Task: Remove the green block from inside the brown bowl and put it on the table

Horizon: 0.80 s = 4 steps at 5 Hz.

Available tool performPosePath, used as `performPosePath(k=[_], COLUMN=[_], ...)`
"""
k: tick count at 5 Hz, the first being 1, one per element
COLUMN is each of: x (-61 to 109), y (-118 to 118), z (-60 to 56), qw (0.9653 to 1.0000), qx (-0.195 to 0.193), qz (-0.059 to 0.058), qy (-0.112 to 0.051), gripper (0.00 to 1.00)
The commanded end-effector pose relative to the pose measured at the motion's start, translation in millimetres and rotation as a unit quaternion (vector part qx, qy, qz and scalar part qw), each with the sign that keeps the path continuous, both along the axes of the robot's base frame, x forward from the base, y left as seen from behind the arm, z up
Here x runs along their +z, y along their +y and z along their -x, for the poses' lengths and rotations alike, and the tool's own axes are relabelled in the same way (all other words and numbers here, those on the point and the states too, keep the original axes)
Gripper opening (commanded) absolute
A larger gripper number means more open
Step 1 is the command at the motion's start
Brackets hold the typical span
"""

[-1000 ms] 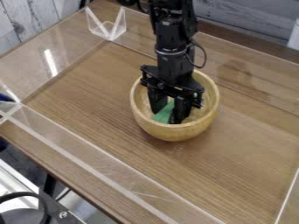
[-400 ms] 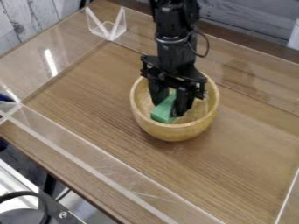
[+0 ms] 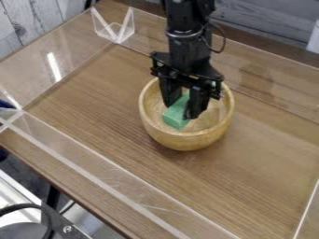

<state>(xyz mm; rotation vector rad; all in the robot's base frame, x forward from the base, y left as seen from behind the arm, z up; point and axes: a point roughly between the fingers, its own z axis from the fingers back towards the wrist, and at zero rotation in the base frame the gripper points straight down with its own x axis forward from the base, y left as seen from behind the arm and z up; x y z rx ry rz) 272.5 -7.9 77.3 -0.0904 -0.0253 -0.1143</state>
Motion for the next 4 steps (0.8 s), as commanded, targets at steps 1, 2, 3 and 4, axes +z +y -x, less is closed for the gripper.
performPosePath(k=[1,2,3,4], x=[25.3,23.4,17.7,10.8], y=[-10,-25,-45,-62], z=[-9.5,-5.4,-2.4,0.1], qw=[0.9989,0.9985,0.9976,0.9965], qx=[-0.014,-0.033,-0.056,-0.076], qz=[0.003,0.005,0.007,0.01], qy=[-0.045,-0.043,-0.039,-0.034], gripper=[0.0,0.0,0.0,0.0])
